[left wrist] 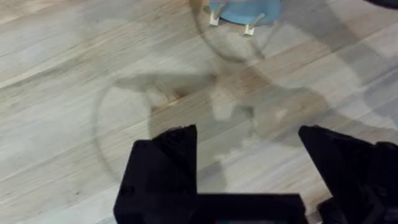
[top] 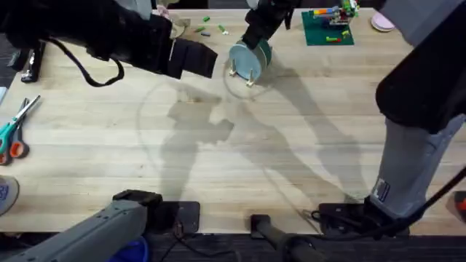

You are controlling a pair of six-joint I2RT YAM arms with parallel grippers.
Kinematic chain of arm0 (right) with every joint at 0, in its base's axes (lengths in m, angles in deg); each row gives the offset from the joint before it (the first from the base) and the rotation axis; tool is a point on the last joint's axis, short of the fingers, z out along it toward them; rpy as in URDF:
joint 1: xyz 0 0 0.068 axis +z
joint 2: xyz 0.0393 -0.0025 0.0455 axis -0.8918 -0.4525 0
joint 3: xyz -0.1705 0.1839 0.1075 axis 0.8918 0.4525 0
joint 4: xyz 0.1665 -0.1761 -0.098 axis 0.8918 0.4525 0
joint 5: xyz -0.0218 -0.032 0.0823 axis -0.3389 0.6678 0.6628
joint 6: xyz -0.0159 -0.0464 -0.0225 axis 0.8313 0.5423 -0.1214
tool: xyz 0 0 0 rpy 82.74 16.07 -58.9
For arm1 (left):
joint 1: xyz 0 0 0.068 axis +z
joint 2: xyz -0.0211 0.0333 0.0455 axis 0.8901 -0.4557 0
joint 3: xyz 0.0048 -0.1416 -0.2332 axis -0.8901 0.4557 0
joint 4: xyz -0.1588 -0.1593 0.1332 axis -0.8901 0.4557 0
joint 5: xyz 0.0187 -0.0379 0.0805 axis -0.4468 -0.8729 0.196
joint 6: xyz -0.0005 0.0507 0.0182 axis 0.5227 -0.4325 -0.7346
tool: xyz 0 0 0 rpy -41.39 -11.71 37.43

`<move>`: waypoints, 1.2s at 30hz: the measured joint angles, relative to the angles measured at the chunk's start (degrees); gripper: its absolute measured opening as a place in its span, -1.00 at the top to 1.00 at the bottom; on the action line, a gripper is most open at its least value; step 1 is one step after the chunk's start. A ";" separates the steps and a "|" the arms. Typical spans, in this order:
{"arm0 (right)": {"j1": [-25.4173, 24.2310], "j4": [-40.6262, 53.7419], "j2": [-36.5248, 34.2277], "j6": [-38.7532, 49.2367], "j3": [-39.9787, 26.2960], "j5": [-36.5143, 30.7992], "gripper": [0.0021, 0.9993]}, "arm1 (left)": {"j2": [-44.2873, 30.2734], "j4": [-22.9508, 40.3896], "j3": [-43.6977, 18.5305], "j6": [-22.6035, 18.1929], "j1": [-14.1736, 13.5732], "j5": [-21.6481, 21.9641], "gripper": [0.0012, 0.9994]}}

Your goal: Pick up the plates from the table one by one and place each into a slot on the dish rack.

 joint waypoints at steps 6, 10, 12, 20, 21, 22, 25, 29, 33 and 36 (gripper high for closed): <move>0.00 1.11 2.76 0.00 0.04 -0.01 0.65 | 0.00 -0.01 0.00 0.01 0.00 0.00 -0.99; 0.00 1.45 6.96 0.00 0.04 0.00 0.60 | 0.00 0.00 0.00 0.01 0.00 0.00 -0.99; 0.00 1.55 9.14 0.00 0.04 0.00 0.58 | 0.00 -0.01 0.00 0.01 0.00 0.00 -0.99; -0.08 4.44 14.08 0.00 0.04 0.00 0.50 | 0.00 -0.02 0.00 0.01 0.00 0.00 -0.99; -0.20 5.40 14.13 0.00 0.04 0.02 0.48 | 0.00 -0.05 0.00 0.01 0.00 0.00 -0.99; -0.35 6.08 14.13 -0.01 0.04 0.02 0.46 | 0.00 -0.08 0.00 0.01 0.00 0.00 -0.99; -1.31 7.31 14.13 -0.41 0.04 0.04 0.20 | 0.00 -0.67 0.00 0.01 0.00 0.00 -0.99; -3.29 9.97 14.13 -1.24 0.04 1.20 -0.46 | 0.00 -1.11 0.00 0.01 0.00 0.00 -0.99; -5.07 11.40 14.13 -1.31 0.04 3.01 -0.99 | 0.00 -1.11 -0.02 0.01 0.00 0.00 -0.99; -5.55 11.46 14.13 -1.33 0.04 3.58 -0.99 | 0.00 -1.11 0.00 0.01 0.00 0.00 -0.99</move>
